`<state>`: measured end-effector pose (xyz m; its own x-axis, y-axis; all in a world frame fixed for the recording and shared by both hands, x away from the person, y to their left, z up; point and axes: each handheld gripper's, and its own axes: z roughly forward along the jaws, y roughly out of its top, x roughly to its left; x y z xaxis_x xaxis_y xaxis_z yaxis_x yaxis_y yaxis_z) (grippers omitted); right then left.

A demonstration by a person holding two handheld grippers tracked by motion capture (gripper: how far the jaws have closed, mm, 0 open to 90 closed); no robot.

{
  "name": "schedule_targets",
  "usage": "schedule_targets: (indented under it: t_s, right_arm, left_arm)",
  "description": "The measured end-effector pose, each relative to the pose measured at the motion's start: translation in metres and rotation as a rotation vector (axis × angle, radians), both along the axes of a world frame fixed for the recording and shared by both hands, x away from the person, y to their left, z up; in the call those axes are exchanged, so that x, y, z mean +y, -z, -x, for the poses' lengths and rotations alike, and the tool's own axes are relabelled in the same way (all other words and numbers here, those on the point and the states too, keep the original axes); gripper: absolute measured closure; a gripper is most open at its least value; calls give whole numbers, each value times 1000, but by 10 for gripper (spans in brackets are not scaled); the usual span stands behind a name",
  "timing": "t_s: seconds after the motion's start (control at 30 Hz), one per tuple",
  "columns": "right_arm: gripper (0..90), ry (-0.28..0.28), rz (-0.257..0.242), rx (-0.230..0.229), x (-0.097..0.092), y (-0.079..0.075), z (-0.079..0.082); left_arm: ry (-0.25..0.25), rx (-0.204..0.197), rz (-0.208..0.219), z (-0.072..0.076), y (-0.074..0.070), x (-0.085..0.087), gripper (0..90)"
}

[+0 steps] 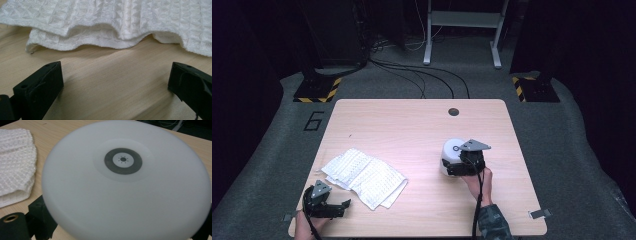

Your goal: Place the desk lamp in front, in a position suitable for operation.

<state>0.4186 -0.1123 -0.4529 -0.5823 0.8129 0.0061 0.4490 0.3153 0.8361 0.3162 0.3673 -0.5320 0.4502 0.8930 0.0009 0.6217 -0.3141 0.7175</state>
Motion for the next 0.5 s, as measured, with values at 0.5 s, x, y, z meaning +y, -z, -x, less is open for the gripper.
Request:
schedule_targets:
  t_s: [0.5]
  right_arm:
    - [76,-107,5,33,48,15,-14]
  left_arm:
    - [1,0,-1,0,0,0,0]
